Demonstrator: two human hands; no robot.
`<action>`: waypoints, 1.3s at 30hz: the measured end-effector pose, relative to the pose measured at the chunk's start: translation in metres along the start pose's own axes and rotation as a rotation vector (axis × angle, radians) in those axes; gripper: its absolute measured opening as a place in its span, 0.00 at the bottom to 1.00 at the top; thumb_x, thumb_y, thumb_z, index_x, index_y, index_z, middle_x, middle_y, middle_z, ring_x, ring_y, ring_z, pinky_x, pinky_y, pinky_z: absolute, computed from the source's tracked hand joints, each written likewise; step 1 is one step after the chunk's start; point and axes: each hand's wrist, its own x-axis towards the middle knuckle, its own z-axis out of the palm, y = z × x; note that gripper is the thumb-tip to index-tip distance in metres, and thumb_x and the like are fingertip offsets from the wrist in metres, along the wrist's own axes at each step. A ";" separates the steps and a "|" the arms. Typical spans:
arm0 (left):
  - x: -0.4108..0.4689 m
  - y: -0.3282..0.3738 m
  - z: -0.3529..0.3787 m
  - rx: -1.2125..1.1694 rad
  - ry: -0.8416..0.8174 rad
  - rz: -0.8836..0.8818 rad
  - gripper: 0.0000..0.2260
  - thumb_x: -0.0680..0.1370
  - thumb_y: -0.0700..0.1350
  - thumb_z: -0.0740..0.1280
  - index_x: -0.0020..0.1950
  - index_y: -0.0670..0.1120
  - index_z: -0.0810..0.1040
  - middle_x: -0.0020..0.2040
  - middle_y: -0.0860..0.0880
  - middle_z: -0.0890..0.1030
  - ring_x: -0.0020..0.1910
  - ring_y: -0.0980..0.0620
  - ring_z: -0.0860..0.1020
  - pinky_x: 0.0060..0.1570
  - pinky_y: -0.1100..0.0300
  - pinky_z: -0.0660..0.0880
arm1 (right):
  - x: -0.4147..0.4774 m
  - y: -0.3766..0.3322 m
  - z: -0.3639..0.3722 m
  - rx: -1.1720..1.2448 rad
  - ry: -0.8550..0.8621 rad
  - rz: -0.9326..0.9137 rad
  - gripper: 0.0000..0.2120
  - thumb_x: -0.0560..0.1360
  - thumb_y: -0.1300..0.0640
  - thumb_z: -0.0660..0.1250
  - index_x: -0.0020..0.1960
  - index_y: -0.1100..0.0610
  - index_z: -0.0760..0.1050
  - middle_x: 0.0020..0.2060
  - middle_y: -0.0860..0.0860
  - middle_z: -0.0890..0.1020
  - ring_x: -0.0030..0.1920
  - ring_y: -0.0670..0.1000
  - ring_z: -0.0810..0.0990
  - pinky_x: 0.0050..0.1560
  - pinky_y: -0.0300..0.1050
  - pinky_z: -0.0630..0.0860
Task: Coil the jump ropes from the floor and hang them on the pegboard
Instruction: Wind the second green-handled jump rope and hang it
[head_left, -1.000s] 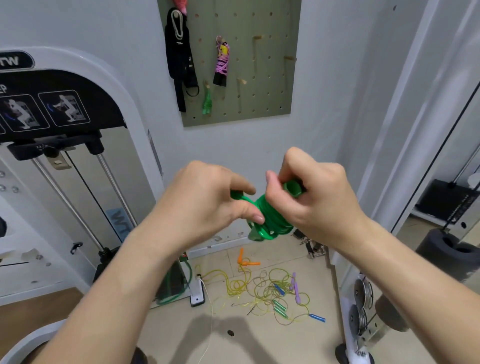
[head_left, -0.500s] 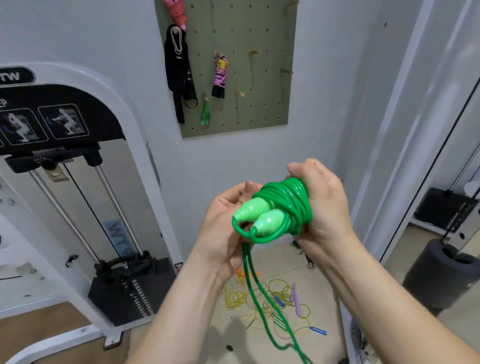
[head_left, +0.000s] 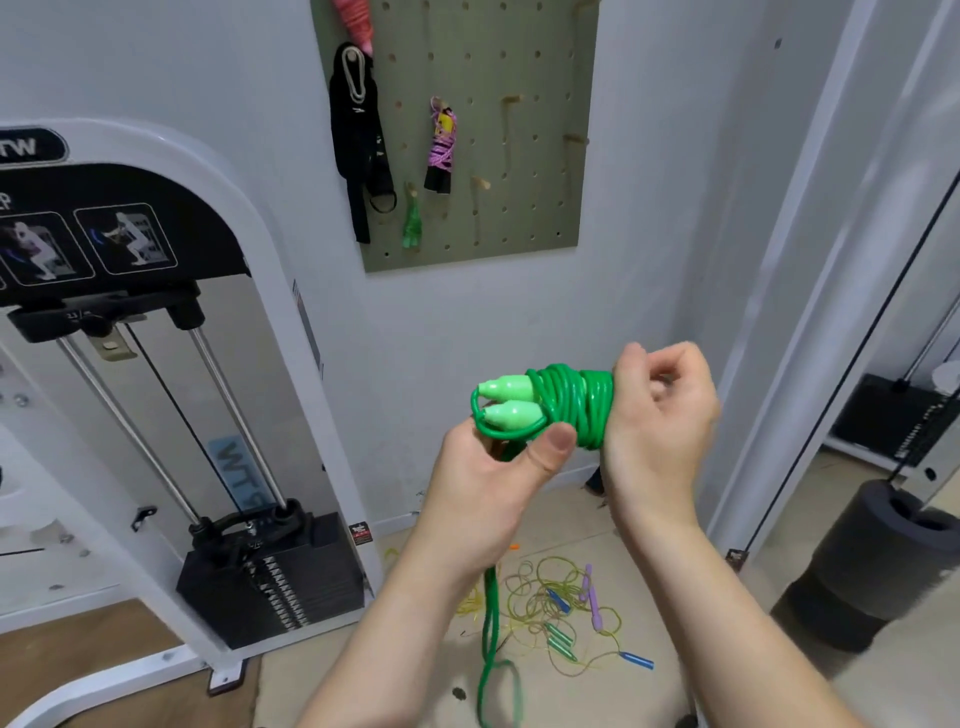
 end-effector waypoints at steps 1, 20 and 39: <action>0.001 -0.006 -0.008 0.048 -0.015 0.017 0.10 0.76 0.51 0.69 0.49 0.46 0.80 0.37 0.59 0.83 0.38 0.65 0.79 0.40 0.73 0.72 | 0.001 0.001 -0.005 -0.134 -0.094 -0.107 0.13 0.77 0.54 0.63 0.36 0.52 0.65 0.26 0.42 0.71 0.29 0.43 0.68 0.32 0.43 0.64; 0.009 0.005 -0.037 0.280 0.052 -0.083 0.11 0.63 0.55 0.79 0.43 0.55 0.84 0.38 0.55 0.85 0.39 0.58 0.82 0.45 0.60 0.77 | 0.008 -0.028 -0.020 0.175 -1.046 0.402 0.12 0.74 0.52 0.71 0.52 0.57 0.75 0.33 0.56 0.76 0.28 0.55 0.73 0.27 0.42 0.69; 0.009 0.011 -0.039 1.145 -0.198 0.321 0.09 0.71 0.51 0.68 0.47 0.50 0.83 0.40 0.51 0.84 0.42 0.50 0.80 0.42 0.57 0.75 | -0.009 -0.009 -0.020 -1.035 -1.168 -0.386 0.16 0.70 0.43 0.68 0.55 0.43 0.69 0.42 0.48 0.74 0.49 0.56 0.79 0.44 0.47 0.75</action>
